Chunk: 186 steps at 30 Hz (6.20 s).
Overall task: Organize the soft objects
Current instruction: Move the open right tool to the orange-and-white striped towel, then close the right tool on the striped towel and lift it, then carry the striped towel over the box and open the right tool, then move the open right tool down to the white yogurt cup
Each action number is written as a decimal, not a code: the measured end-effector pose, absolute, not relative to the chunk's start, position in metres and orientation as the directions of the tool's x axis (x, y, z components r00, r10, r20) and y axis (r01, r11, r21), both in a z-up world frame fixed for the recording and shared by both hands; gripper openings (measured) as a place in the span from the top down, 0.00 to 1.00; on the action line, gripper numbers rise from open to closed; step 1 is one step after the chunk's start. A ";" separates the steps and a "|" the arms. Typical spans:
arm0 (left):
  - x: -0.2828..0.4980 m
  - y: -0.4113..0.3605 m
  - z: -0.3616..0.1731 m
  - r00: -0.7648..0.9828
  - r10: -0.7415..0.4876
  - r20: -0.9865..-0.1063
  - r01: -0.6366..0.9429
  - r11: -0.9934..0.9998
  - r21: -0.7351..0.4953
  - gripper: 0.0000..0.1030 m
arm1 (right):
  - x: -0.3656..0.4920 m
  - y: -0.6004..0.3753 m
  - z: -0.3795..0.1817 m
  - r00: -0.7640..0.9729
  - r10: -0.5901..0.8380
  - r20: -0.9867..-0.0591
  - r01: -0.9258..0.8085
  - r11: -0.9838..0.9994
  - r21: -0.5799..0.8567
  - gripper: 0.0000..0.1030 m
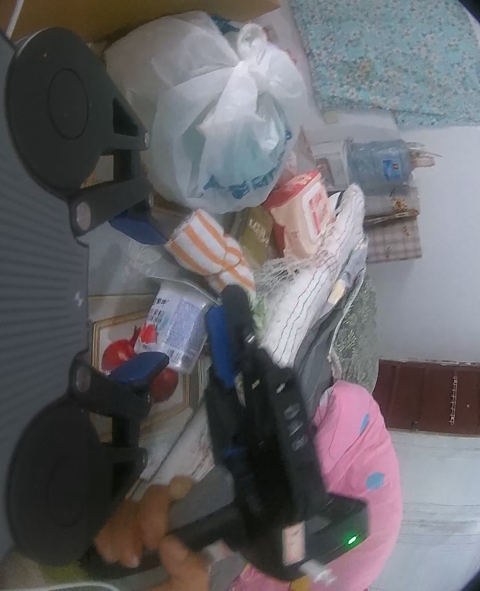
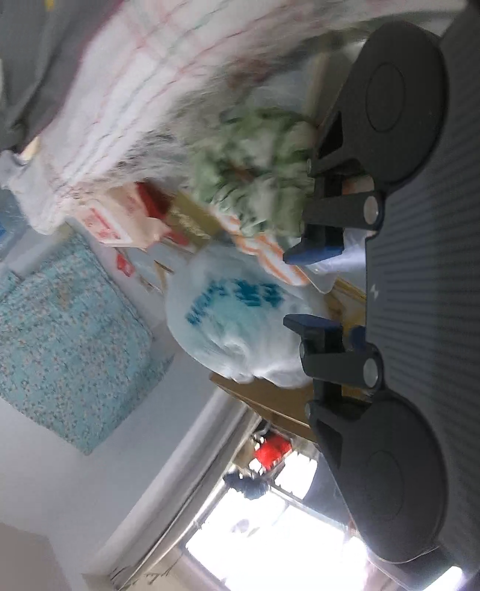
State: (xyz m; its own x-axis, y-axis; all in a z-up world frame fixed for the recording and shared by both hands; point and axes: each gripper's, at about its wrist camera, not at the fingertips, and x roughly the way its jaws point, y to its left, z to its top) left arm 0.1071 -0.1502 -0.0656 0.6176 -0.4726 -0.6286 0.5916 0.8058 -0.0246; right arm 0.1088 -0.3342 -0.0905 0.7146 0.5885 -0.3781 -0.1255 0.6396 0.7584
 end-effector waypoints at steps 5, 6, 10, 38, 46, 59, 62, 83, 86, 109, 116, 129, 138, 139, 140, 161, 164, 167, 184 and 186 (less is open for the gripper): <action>0.107 -0.154 -0.069 0.574 -0.497 -0.650 0.610 0.790 -0.066 0.36 | 0.091 -0.339 -0.091 0.716 0.585 -0.380 -0.112 0.634 0.765 0.70; 0.108 -0.154 -0.069 0.574 -0.499 -0.649 0.608 0.791 -0.070 0.36 | 0.090 -0.340 -0.088 0.724 0.572 -0.386 -0.106 0.646 0.756 0.68; 0.113 -0.154 -0.066 0.609 -0.475 -0.635 0.575 0.816 -0.059 0.36 | 0.093 -0.343 -0.076 0.743 0.561 -0.366 -0.116 0.646 0.754 0.56; 0.122 -0.138 -0.056 0.689 -0.401 -0.604 0.466 0.883 -0.055 0.45 | 0.257 -0.341 -0.082 0.383 0.521 -0.762 0.371 0.669 0.644 0.13; 0.118 -0.135 -0.053 0.690 -0.421 -0.590 0.480 0.875 -0.063 0.40 | 0.245 -0.330 -0.080 0.470 0.459 -0.754 0.300 0.720 0.625 0.60; 0.111 -0.154 -0.035 0.751 -0.407 -0.519 0.498 0.867 0.040 0.28 | 0.166 -0.328 -0.034 0.655 0.526 -0.542 -0.030 0.735 0.677 0.63; 0.109 -0.163 -0.034 0.752 -0.403 -0.521 0.511 0.856 0.076 0.28 | 0.149 -0.321 -0.025 0.639 0.559 -0.529 -0.103 0.744 0.660 0.63; 0.037 -0.044 0.059 0.878 -0.239 -0.415 0.276 0.961 0.032 0.50 | 0.115 -0.202 0.069 0.399 0.862 -0.311 -0.526 0.493 0.692 0.66; 0.030 -0.005 0.068 0.899 -0.138 -0.416 0.160 0.987 0.019 0.50 | 0.132 -0.151 0.076 0.287 0.905 -0.314 -0.547 0.425 0.721 0.65; 0.028 0.183 0.057 0.825 0.198 -0.529 -0.281 0.957 -0.079 0.44 | 0.258 0.123 -0.037 -0.088 0.807 -0.584 -0.237 0.552 0.799 0.66; 0.024 0.190 0.048 0.835 0.191 -0.516 -0.276 0.957 -0.093 0.43 | 0.250 0.149 -0.056 -0.101 0.781 -0.616 -0.249 0.580 0.776 0.64; 0.006 0.194 0.051 0.846 0.223 -0.484 -0.313 0.943 -0.111 0.37 | 0.258 0.162 -0.065 -0.053 0.682 -0.729 -0.326 0.679 0.658 0.63; -0.001 0.200 0.050 0.840 0.228 -0.493 -0.326 0.938 -0.122 0.36 | 0.243 0.160 -0.081 -0.159 0.693 -0.703 -0.304 0.644 0.703 0.73; -0.001 0.200 0.050 0.840 0.227 -0.493 -0.325 0.938 -0.122 0.36 | 0.241 0.161 -0.082 -0.171 0.684 -0.709 -0.312 0.645 0.697 0.73; -0.002 0.199 0.050 0.840 0.227 -0.493 -0.325 0.937 -0.123 0.36 | 0.239 0.161 -0.081 -0.170 0.676 -0.717 -0.320 0.650 0.689 0.71; -0.005 0.025 0.044 0.831 -0.346 -0.437 0.322 0.938 -0.130 0.07 | 0.140 -0.211 0.069 0.459 0.819 -0.344 -0.407 0.538 0.738 0.23; 0.006 -0.024 0.030 0.762 -0.439 -0.476 0.454 0.886 -0.090 0.07 | 0.101 -0.279 0.053 0.599 0.733 -0.322 -0.324 0.589 0.740 0.22; 0.015 -0.069 0.012 0.721 -0.473 -0.506 0.530 0.847 -0.037 0.07 | 0.067 -0.323 0.024 0.669 0.676 -0.307 -0.240 0.588 0.773 0.22; 0.105 -0.156 -0.060 0.601 -0.500 -0.624 0.605 0.794 -0.054 0.30 | 0.031 -0.374 -0.101 0.772 0.507 -0.383 0.017 0.586 0.810 0.51; 0.111 -0.160 -0.062 0.580 -0.517 -0.630 0.624 0.779 -0.064 0.27 | 0.037 -0.376 -0.103 0.768 0.506 -0.392 0.025 0.587 0.809 0.54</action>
State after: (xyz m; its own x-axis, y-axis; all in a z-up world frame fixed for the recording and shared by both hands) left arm 0.1114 -0.1602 -0.0619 0.5796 -0.5166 -0.6301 0.6242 0.7787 -0.0643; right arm 0.0371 -0.3761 -0.1029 0.7684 0.5062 -0.3915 0.0255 0.5872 0.8091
